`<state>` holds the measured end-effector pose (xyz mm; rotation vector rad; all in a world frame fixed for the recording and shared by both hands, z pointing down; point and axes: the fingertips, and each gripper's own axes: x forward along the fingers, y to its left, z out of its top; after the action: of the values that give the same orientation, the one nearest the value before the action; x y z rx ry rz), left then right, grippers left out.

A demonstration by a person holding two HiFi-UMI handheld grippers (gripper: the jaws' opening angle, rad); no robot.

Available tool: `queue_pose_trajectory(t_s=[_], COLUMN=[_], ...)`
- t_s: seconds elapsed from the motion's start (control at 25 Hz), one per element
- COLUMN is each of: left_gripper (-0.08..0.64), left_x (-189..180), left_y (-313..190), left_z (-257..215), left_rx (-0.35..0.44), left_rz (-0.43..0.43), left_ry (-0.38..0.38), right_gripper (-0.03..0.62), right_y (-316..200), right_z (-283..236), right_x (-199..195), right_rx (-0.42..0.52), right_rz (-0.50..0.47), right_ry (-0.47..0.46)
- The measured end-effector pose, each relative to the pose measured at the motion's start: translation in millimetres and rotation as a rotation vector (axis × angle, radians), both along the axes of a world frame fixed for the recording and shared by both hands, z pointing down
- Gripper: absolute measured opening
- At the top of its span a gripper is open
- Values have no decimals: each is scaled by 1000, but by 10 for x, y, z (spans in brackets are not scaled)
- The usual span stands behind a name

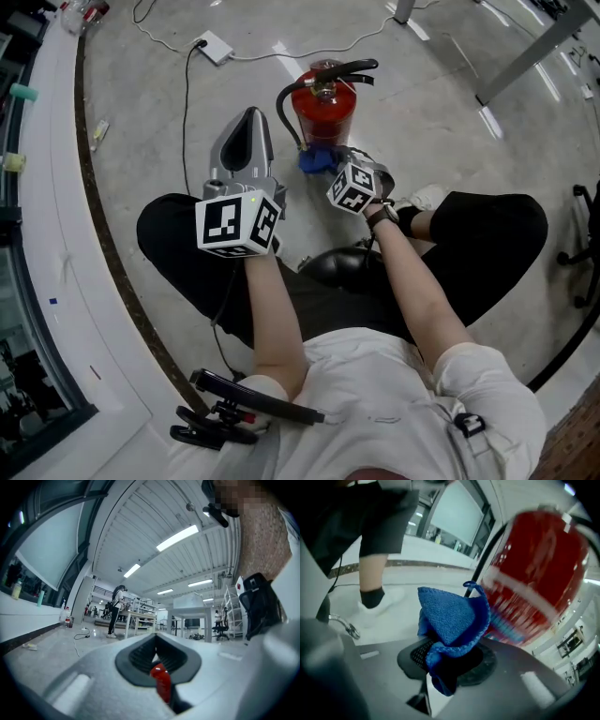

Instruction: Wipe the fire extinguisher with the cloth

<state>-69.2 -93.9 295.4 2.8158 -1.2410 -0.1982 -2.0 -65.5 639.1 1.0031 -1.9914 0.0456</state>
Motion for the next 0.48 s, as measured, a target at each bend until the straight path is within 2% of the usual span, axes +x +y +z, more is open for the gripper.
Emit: queue_pose_trajectory(t_s=[0.12, 0.28, 0.4, 0.48], left_gripper=[0, 0, 0, 0], left_x=[-9, -65, -113, -150], left_y=[-19, -47, 40, 68], left_z=[66, 183, 252, 258], left_rx=[-7, -23, -36, -31], left_rz=[-2, -23, -21, -21], left_ry=[-12, -40, -83, -107], right_gripper=[100, 101, 105, 107], right_y=[58, 52, 129, 86], right_z=[853, 1499, 1930, 1949], right_x=[192, 328, 471, 556], right_rx=[-170, -252, -370, -409], right_rz=[44, 64, 124, 132], right_ry=[65, 149, 137, 129])
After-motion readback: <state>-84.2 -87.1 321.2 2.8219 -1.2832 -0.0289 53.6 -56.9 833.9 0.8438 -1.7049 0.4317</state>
